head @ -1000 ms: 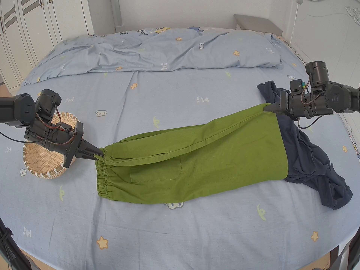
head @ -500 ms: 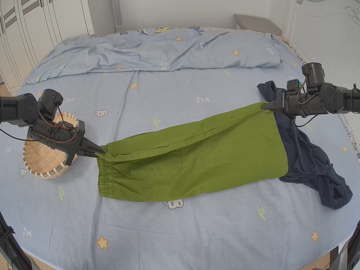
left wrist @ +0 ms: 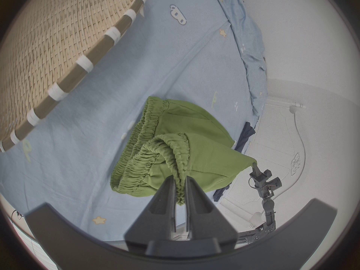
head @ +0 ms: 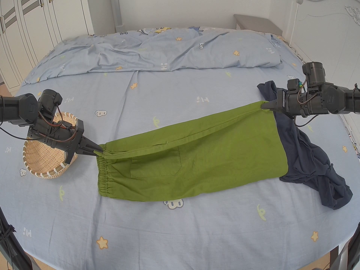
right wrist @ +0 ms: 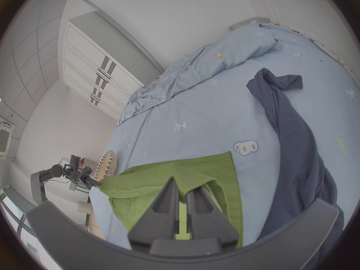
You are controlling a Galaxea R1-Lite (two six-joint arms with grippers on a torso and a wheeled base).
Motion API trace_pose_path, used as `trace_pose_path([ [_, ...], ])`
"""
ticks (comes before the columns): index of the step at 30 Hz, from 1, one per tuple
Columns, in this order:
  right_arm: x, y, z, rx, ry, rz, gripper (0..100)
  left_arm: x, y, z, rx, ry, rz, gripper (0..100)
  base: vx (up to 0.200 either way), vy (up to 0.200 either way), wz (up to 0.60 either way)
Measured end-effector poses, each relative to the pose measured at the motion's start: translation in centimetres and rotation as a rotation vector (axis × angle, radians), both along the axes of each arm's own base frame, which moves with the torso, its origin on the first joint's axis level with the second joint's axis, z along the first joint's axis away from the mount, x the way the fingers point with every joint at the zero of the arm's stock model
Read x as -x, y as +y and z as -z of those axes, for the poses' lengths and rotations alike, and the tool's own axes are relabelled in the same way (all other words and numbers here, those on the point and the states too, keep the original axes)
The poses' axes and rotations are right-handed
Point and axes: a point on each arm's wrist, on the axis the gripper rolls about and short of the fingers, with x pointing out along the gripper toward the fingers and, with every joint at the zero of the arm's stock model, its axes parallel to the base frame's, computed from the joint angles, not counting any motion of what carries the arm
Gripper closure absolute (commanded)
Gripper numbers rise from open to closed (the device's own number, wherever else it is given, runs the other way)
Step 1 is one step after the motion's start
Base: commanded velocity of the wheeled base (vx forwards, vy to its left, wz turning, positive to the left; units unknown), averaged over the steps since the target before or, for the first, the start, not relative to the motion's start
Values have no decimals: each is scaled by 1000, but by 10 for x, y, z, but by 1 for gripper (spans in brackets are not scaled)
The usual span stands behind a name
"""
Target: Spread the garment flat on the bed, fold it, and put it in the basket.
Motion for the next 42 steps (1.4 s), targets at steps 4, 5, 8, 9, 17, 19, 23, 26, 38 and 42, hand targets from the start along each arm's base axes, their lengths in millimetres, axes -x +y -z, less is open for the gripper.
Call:
trace_pose_path([
  [4, 7, 0, -7, -11, -5, 2, 100, -1, 4, -1, 0, -5, -11, 100, 0, 0, 0],
  [5, 9, 0, -9, -16, -5, 3, 100, -1, 5, -1, 1, -5, -13, 100, 0, 0, 0],
  [8, 18, 2, -16, -28, -10, 3, 100, -1, 5, -1, 0, -5, -13, 100, 0, 0, 0],
  [9, 21, 3, -18, -30, -10, 1, 100, -1, 5, -1, -1, -4, -13, 100, 0, 0, 0],
  [17, 35, 14, -26, -30, -22, -28, 100, -1, 3, 0, -1, -1, -8, 100, 0, 0, 0],
  [19, 37, 17, -26, -31, -18, -37, 100, -1, 3, 0, -2, -1, -8, 100, 0, 0, 0],
  [23, 44, 22, -28, -31, -20, -53, 100, -1, 4, 0, -2, -2, -8, 100, 0, 0, 0],
  [26, 50, 25, -32, -33, -29, -62, 100, -1, 4, -1, -2, -4, -10, 100, 0, 0, 0],
  [38, 74, 31, -47, -39, -61, -89, 100, -1, 7, -1, -2, -6, -17, 100, 0, 0, 0],
  [42, 81, 33, -51, -40, -67, -97, 100, -1, 7, -1, -2, -6, -18, 100, 0, 0, 0],
])
